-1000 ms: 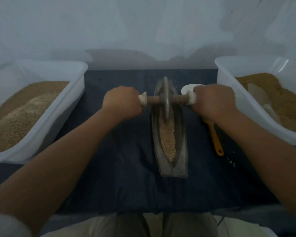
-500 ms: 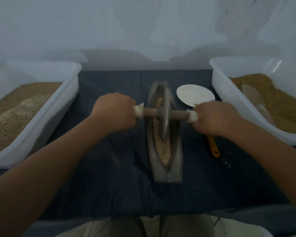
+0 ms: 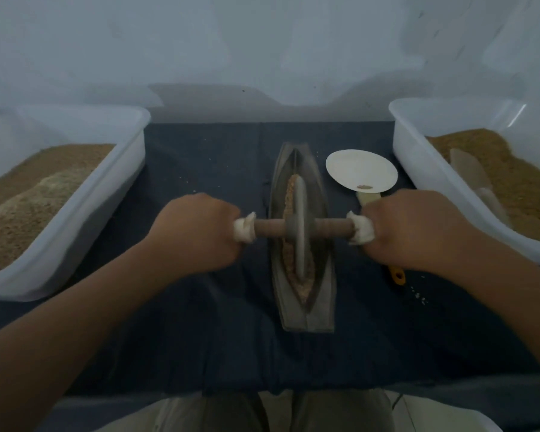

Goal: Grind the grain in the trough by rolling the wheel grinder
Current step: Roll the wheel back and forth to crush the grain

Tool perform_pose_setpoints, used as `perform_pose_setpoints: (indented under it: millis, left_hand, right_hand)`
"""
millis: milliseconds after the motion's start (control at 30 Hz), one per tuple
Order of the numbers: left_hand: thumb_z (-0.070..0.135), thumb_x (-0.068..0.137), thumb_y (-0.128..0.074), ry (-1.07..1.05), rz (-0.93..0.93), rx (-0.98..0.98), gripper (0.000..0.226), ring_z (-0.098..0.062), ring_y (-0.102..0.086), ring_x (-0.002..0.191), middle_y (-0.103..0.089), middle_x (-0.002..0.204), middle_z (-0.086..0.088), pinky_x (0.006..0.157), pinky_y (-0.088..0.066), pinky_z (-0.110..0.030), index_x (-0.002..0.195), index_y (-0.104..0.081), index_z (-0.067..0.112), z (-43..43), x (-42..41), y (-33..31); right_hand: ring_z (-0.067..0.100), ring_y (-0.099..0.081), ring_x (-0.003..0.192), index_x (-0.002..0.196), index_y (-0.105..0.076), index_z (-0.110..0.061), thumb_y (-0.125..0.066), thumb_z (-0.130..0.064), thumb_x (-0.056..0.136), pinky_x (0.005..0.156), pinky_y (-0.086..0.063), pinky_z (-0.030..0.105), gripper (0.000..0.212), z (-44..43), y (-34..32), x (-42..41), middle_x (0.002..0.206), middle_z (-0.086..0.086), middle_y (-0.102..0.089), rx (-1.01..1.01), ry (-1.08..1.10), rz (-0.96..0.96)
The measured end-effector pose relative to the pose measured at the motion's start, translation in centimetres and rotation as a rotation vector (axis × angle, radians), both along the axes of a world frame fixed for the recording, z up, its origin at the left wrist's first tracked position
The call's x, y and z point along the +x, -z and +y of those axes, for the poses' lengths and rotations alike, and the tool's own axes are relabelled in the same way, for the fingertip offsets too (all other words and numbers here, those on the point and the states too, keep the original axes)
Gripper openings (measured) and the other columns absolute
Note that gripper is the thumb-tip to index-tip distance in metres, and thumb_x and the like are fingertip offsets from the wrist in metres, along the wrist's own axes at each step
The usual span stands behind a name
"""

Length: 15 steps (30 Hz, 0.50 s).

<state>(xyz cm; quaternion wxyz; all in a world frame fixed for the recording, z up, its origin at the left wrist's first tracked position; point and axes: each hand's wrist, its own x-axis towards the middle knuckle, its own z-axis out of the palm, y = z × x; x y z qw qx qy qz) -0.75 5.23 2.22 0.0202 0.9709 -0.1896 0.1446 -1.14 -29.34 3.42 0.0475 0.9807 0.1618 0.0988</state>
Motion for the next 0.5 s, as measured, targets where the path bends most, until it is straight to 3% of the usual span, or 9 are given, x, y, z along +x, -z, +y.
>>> perform_pose_setpoints:
  millis: [133,267,367,500]
  left_hand:
    - [0.054,0.082,-0.056,-0.153,-0.053,0.041,0.038,-0.016,-0.047,0.049,-0.049,0.056,0.009,0.050,-0.033,-0.025,0.059,-0.048,0.025,-2.1,5.3,0.1]
    - [0.065,0.084,-0.059,-0.222,0.028,0.043,0.044,-0.019,-0.050,0.059,-0.061,0.072,0.003,0.057,-0.041,-0.030,0.067,-0.056,0.024,-3.7,10.0,-1.9]
    - [0.049,0.083,-0.061,-0.170,0.116,0.067,0.029,-0.019,-0.056,0.062,-0.061,0.071,0.004,0.059,-0.046,-0.031,0.068,-0.057,0.024,-3.0,7.5,-1.7]
    - [0.050,0.073,-0.057,0.024,-0.037,0.060,0.033,-0.009,-0.040,0.042,-0.042,0.050,0.013,0.046,-0.021,-0.020,0.056,-0.039,0.029,-0.6,0.9,-0.6]
  right_hand:
    - [0.010,-0.049,0.058,0.068,-0.051,-0.029,-0.057,-0.052,0.094,0.052,-0.033,0.027,0.035,2.5,-1.4,5.9,0.066,-0.010,-0.054,-0.101,0.187,0.014]
    - [0.019,-0.061,0.072,0.082,-0.060,-0.028,-0.060,-0.049,0.092,0.067,-0.052,0.035,0.024,3.6,-2.6,9.6,0.079,-0.003,-0.061,-0.121,0.269,0.059]
    - [0.014,-0.056,0.063,0.073,-0.056,-0.026,-0.062,-0.040,0.094,0.055,-0.041,0.030,0.025,3.7,-3.5,7.3,0.072,-0.004,-0.060,-0.119,0.208,0.145]
    - [0.003,-0.059,0.057,0.070,-0.062,-0.032,-0.061,-0.054,0.086,0.049,-0.039,0.025,0.028,1.1,-2.7,0.5,0.062,-0.008,-0.063,-0.058,0.128,0.337]
